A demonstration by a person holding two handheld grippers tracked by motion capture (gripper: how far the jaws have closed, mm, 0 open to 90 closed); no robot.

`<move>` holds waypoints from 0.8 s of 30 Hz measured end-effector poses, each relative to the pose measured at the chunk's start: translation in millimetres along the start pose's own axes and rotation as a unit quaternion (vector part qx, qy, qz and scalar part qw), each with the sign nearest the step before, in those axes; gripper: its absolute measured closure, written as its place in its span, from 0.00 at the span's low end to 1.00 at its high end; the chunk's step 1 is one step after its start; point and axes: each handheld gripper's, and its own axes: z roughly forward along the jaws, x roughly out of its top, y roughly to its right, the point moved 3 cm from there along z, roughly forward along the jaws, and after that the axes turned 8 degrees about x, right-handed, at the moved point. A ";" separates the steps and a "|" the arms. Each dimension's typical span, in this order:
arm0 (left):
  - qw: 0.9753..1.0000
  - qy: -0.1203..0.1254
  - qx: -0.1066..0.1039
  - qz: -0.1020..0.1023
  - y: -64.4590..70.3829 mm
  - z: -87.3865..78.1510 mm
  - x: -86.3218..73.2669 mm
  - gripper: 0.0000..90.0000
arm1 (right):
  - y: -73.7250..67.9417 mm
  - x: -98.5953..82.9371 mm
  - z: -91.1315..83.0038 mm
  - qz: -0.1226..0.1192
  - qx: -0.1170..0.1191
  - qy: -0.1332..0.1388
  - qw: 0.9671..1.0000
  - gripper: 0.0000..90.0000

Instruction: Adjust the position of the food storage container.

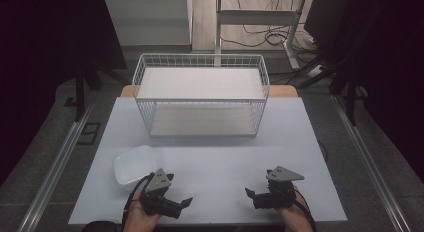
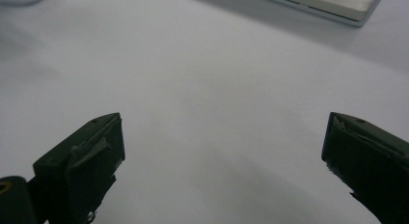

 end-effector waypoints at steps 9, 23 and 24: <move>1.000 -0.015 -0.010 -0.001 -7.3 5.2 -6.8 0.02 | -1.0 0.3 8.2 0.007 -0.010 -0.001 1.000 0.00; 0.999 -0.010 -0.024 -0.020 -14.9 -10.9 4.7 0.04 | -2.8 2.5 8.3 0.005 -0.010 -0.008 1.000 0.00; 1.000 -0.005 -0.006 -0.017 -20.7 -20.1 6.9 0.07 | -1.8 3.0 7.7 0.010 -0.011 -0.005 1.000 0.00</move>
